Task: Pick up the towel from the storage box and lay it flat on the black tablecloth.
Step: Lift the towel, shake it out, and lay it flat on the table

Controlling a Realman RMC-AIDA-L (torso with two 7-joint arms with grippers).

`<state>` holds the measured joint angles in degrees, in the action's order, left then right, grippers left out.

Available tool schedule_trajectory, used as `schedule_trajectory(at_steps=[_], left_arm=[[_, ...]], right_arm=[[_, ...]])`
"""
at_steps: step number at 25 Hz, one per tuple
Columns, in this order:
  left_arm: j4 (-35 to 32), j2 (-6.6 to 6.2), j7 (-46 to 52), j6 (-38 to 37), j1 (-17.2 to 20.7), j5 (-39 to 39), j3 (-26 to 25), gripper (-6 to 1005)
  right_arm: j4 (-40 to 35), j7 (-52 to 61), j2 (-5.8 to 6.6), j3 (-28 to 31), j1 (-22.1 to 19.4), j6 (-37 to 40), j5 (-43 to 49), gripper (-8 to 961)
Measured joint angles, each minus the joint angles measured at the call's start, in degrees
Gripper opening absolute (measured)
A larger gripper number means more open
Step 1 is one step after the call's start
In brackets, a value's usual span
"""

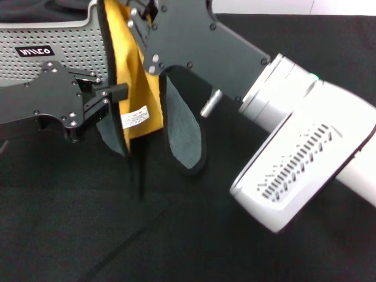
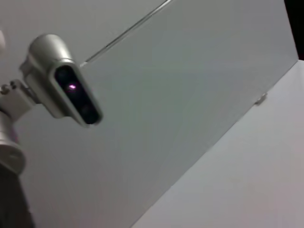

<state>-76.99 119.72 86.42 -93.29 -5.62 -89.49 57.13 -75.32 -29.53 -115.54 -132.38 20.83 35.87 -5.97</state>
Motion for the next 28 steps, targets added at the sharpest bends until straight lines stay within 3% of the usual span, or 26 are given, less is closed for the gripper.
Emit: schedule_trajectory(at_steps=[8,20,28], left_arm=[[1.5,-0.02,-0.4,-0.6,-0.8,0.0,-0.1,68],[10.7,0.03,-0.8,-0.2,-6.5,-0.2,-4.2,135],[14.1,0.19,-3.0,0.0,-6.9,-0.2,-5.3,160]], right_arm=[[-0.5,0.4,0.12,3.5,1.4,-1.0,1.7,8],[-1.0,0.3,0.11,6.3,5.5,-3.8,3.2,9],[-2.0,0.3,-0.05,8.3,7.1,-6.3,6.1,9]])
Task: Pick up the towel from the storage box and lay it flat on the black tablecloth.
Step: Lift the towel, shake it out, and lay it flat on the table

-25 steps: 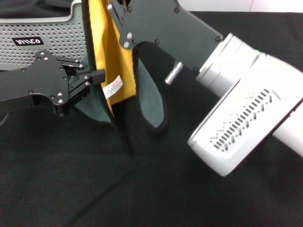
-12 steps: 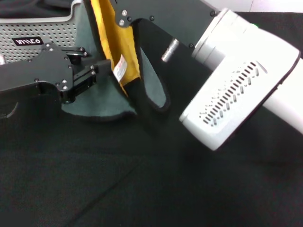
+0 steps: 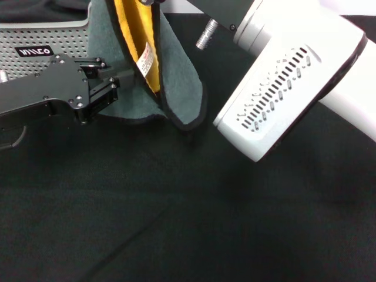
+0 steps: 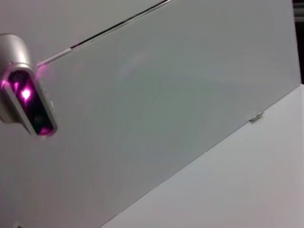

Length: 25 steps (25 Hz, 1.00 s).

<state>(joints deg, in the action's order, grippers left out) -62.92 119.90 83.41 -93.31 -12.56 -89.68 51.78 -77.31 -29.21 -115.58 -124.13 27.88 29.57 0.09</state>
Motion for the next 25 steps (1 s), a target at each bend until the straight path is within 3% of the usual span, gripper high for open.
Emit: schedule_trajectory(at_steps=[13,25], left_arm=[[6.7,0.2,-5.9,-0.6,1.0,0.8,-1.2,160],[18.7,-0.08,-7.3,-8.5,-0.1,2.1,-1.1,159]], right_arm=[[-3.4,2.2,-0.17,3.6,-2.6,-0.2,0.4,10],[-4.5,8.8,-0.06,8.6,-2.9,3.5,0.5,10]])
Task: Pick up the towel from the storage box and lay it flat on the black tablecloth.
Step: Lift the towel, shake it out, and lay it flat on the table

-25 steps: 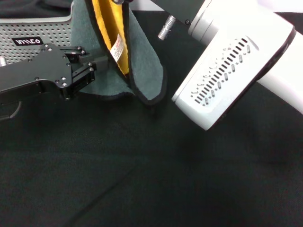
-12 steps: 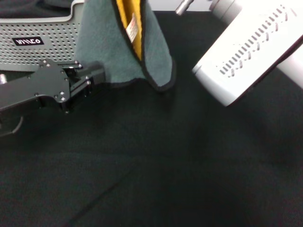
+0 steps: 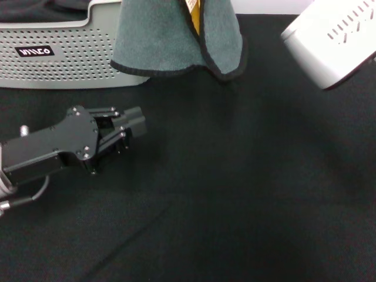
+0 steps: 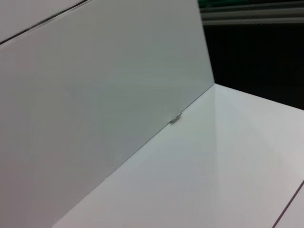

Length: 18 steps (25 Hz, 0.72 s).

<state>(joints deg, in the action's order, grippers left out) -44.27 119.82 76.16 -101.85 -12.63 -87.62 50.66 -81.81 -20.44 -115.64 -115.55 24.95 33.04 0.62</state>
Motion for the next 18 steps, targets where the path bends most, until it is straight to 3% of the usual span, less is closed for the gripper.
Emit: schedule_trajectory(at_steps=[3,8,15,18], left_arm=[[4.4,0.13,-2.2,-0.2,-0.7,0.5,0.0,159],[18.1,0.06,-7.0,0.8,-5.4,3.3,-0.2,160],[28.5,0.48,-7.8,5.5,-8.8,6.7,-0.3,161],[31.5,0.44,-7.9,6.2,-9.7,7.5,-0.1,214]], right_arm=[[0.9,2.6,0.08,0.3,0.3,2.1,0.1,10],[3.3,4.5,-0.16,-0.2,1.1,6.0,0.2,10],[6.0,9.4,-0.2,-0.1,2.8,10.1,0.2,11],[6.2,10.1,-0.2,0.0,2.8,10.3,0.2,11]])
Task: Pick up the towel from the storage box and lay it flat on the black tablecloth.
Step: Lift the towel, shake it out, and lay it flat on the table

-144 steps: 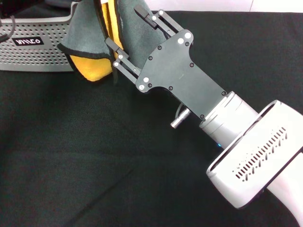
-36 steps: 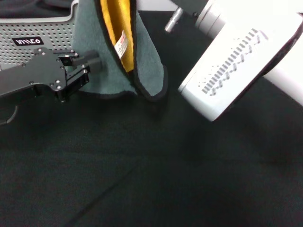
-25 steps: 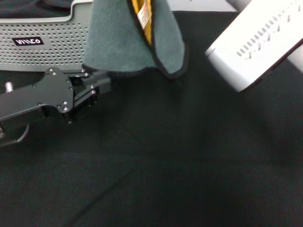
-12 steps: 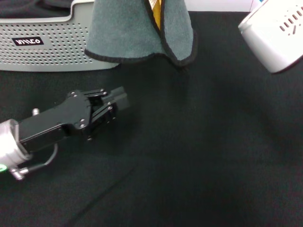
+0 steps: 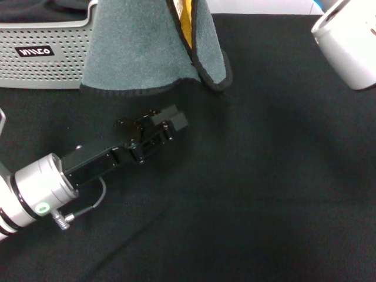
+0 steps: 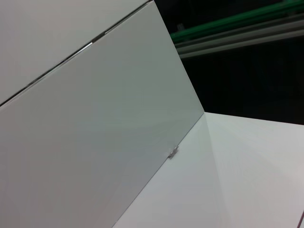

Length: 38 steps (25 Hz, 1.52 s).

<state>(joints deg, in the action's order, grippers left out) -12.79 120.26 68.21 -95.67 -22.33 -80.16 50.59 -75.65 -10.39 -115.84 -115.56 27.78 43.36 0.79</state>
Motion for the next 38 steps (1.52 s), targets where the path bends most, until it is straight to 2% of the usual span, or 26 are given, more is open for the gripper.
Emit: schedule_trajectory(at_steps=[2,7,8,19,38], left_arm=[[1.0,0.24,-0.6,0.0,-0.2,0.4,-0.1,250],[4.6,0.45,-3.3,-0.3,-1.7,2.9,0.1,470],[6.4,0.46,-3.9,-0.6,-3.1,3.1,0.1,472],[10.0,0.64,-6.8,-0.4,-6.4,5.5,0.0,482],[10.2,0.58,-7.1,-3.4,-7.1,7.3,-0.3,475]], right_arm=[[0.5,0.1,0.0,0.0,0.2,0.4,0.0,11],[2.0,1.6,0.0,0.0,0.7,1.9,0.0,11],[2.3,2.0,0.0,0.1,0.9,2.1,0.0,11],[4.2,2.7,-0.09,-0.2,1.9,2.9,-0.3,11],[8.0,4.5,-0.26,-0.4,4.0,4.6,-0.4,12]])
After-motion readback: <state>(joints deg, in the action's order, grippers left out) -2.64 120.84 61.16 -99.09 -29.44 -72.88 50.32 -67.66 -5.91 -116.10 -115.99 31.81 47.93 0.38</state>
